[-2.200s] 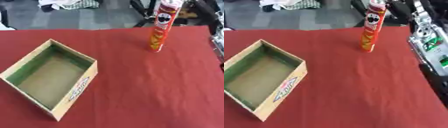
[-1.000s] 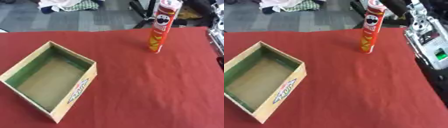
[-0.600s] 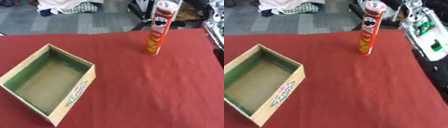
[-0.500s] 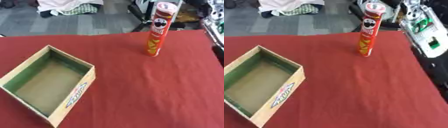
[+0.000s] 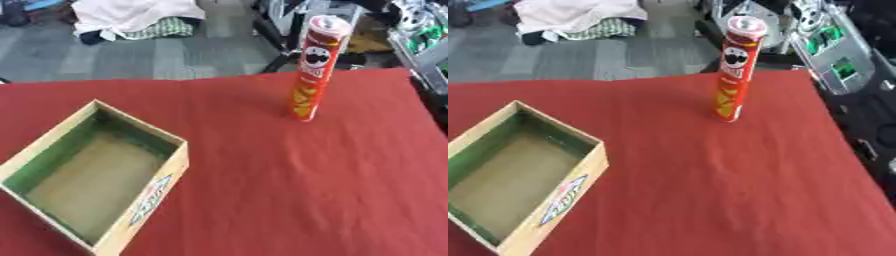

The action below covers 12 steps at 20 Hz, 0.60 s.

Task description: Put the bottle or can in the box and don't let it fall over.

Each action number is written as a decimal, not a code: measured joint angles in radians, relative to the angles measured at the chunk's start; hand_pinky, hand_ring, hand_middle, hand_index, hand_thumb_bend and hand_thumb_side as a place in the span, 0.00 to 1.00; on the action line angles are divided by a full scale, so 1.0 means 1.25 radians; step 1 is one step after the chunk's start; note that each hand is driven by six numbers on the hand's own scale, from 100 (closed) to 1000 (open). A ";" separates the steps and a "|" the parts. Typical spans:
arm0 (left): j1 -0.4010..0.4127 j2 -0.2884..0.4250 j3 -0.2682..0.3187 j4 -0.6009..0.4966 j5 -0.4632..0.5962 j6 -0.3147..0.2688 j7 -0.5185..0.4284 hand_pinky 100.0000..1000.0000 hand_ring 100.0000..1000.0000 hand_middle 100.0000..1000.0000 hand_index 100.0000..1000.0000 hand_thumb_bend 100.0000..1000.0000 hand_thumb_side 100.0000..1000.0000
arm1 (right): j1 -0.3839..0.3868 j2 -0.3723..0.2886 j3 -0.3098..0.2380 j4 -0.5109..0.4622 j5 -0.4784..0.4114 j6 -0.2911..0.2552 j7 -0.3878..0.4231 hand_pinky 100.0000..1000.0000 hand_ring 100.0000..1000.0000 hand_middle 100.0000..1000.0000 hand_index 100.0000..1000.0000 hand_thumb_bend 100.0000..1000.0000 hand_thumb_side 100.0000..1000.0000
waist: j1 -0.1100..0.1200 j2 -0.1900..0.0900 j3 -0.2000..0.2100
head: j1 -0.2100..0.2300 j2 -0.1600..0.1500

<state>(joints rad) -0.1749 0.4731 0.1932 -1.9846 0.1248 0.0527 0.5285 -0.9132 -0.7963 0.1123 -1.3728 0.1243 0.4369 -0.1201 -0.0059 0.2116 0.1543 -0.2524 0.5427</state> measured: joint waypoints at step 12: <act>0.000 0.000 -0.004 0.000 0.000 0.002 -0.002 0.81 0.82 0.81 0.65 0.55 0.36 | -0.065 0.023 0.012 0.142 0.048 -0.048 0.053 0.76 0.89 0.84 0.83 0.19 0.70 | 0.006 0.003 0.000 | -0.011 -0.015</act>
<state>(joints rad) -0.1745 0.4732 0.1882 -1.9846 0.1249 0.0550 0.5262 -0.9945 -0.7679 0.1276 -1.1954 0.1838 0.3772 -0.0541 0.0019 0.2154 0.1541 -0.2657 0.5239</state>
